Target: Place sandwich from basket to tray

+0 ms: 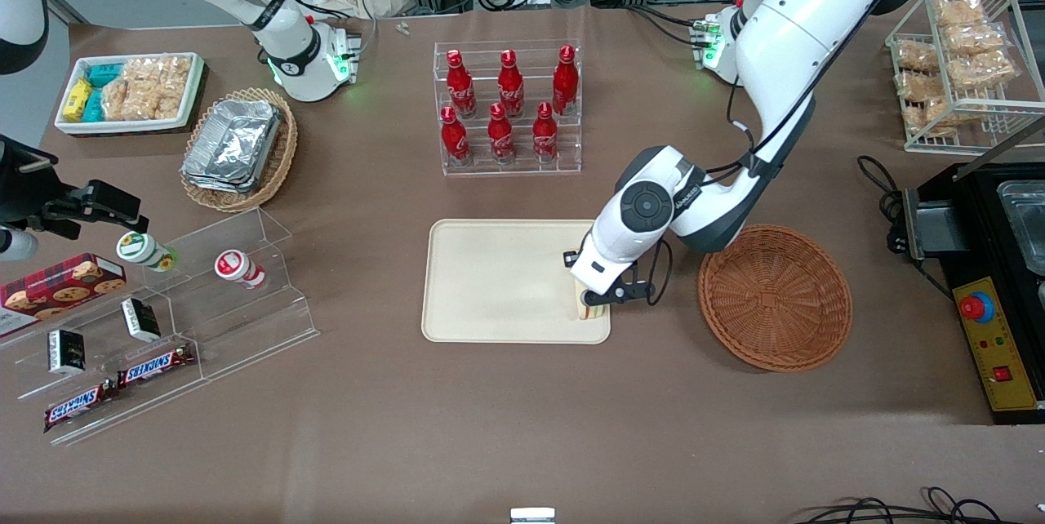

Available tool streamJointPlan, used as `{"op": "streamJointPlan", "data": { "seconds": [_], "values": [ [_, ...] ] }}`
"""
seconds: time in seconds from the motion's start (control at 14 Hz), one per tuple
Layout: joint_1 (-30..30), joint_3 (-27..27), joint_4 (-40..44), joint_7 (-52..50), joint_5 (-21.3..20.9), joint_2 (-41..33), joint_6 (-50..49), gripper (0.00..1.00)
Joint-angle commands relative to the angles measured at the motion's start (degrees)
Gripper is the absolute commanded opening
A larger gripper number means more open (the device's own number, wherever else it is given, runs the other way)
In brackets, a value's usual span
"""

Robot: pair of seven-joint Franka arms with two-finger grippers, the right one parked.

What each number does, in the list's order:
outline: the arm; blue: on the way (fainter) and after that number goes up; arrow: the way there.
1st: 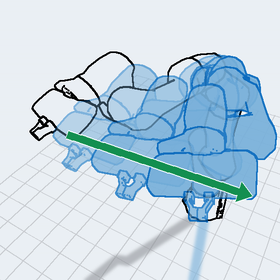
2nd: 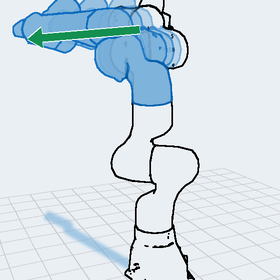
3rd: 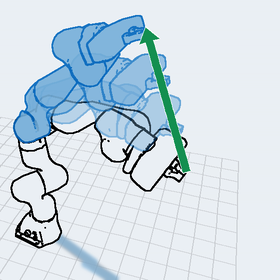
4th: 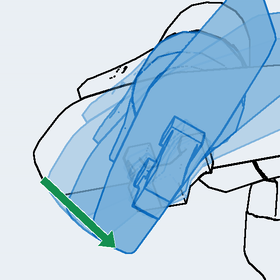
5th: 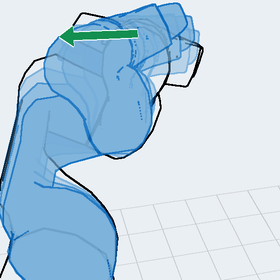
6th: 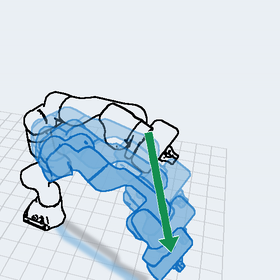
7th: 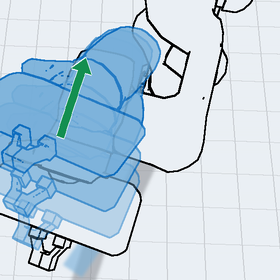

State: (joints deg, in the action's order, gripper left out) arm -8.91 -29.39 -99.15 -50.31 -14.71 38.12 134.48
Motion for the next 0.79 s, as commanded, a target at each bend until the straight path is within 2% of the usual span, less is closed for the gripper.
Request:
{"op": "streamJointPlan", "data": {
  "seconds": [0.0, 0.21, 0.36, 0.5, 0.71],
  "values": [
    [-0.3, -0.1, -0.1, -0.4, -3.0, -0.8, 0.2, 1.00],
    [0.4, -0.1, -0.3, -0.5, -2.4, -9.3, -3.9, 1.00],
    [1.5, -0.2, -0.2, -0.6, -0.2, -16.6, -8.2, 1.00],
    [4.0, -0.2, 0.3, 1.5, 3.6, -23.0, -16.2, 1.00],
    [10.0, 0.1, 2.0, 16.8, 12.7, -30.7, -31.0, 1.00]
  ]
}}
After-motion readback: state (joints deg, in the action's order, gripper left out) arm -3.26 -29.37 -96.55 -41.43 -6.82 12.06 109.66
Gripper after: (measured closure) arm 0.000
